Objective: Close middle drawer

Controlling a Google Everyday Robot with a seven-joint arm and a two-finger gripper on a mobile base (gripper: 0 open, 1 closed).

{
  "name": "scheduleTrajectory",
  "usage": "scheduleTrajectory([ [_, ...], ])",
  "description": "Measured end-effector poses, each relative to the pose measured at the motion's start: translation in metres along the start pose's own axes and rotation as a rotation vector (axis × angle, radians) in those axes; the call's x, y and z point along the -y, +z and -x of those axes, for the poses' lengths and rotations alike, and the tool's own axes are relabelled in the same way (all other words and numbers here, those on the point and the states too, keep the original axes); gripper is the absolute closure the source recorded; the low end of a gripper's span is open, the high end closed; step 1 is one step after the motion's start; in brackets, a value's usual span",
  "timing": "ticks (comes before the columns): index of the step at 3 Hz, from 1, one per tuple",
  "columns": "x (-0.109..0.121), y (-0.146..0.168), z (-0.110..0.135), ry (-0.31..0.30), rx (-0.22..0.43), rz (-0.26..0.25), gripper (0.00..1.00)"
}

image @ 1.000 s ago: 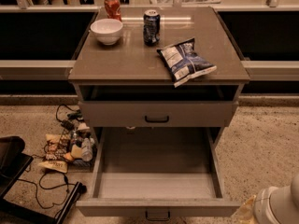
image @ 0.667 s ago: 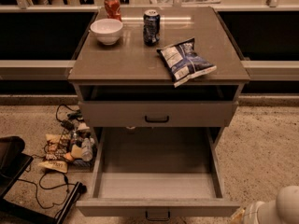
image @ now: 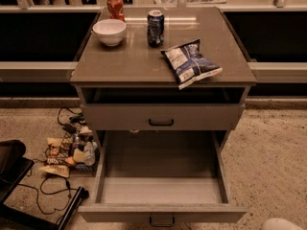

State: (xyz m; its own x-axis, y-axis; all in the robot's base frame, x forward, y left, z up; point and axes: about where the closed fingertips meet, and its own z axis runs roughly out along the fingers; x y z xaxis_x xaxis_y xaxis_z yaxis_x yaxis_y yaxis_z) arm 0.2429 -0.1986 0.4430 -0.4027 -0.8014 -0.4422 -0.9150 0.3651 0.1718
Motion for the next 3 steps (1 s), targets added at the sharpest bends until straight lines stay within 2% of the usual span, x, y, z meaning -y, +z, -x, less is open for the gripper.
scheduleTrajectory([
  [1,0.003,0.032,0.003,-0.037,0.056,0.023,1.00],
  [2,0.020,0.068,0.017,-0.078,0.100,0.043,1.00],
  [3,0.032,0.090,0.030,-0.100,0.119,0.055,1.00],
])
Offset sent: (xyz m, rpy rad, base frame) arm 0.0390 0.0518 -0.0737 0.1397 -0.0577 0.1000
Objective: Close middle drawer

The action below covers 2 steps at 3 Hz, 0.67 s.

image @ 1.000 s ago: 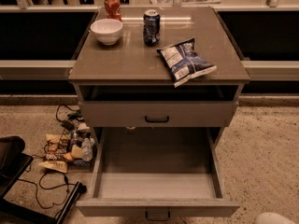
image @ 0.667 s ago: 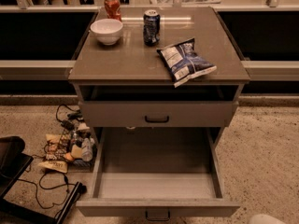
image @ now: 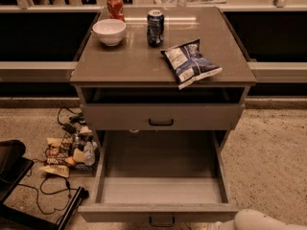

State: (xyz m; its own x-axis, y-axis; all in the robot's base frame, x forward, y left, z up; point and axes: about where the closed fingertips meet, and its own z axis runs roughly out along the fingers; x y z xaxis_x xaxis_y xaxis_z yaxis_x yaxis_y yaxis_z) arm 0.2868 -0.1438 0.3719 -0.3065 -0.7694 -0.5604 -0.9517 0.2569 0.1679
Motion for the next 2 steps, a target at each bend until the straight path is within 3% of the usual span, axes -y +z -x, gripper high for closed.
scheduleTrajectory([
  [1,0.0362,0.0315,0.0283,-0.035,0.018,0.010,1.00],
  [2,0.0364,0.0315,0.0284,-0.035,0.018,0.010,1.00],
])
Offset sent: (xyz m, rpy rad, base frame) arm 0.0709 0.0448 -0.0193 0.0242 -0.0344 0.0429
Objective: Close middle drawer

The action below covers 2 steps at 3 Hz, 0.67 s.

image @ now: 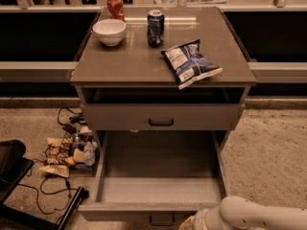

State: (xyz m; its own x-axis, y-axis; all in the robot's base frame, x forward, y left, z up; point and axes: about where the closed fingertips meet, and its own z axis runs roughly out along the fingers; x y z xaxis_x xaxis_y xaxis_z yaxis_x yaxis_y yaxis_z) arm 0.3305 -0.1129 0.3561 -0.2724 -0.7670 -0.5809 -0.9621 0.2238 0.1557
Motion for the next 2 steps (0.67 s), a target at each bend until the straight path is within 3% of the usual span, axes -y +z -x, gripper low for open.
scheduleTrajectory([
  [1,0.0153,0.0035,0.0031,-0.011,0.014,-0.008,1.00],
  [2,0.0154,0.0035,0.0031,-0.011,0.014,-0.008,1.00],
])
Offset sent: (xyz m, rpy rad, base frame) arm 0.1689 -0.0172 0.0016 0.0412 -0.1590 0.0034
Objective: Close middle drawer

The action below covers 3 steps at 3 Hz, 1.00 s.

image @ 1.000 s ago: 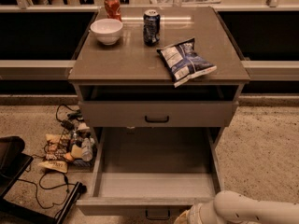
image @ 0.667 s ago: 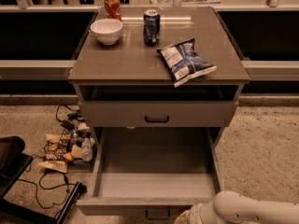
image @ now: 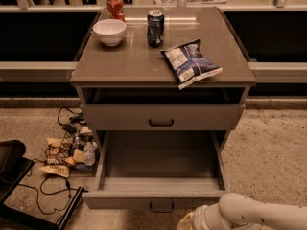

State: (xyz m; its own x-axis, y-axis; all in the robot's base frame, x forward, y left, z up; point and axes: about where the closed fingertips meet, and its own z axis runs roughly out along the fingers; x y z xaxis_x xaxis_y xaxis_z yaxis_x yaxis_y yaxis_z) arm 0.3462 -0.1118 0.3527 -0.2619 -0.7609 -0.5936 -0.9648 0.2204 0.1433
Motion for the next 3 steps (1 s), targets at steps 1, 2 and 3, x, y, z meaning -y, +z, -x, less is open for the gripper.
scheduleTrajectory([
  [1,0.038,-0.002,0.004,-0.014,0.012,-0.021,1.00],
  [2,0.052,-0.002,0.003,-0.022,0.016,-0.020,1.00],
  [3,0.079,-0.009,0.005,-0.027,0.024,-0.042,1.00],
])
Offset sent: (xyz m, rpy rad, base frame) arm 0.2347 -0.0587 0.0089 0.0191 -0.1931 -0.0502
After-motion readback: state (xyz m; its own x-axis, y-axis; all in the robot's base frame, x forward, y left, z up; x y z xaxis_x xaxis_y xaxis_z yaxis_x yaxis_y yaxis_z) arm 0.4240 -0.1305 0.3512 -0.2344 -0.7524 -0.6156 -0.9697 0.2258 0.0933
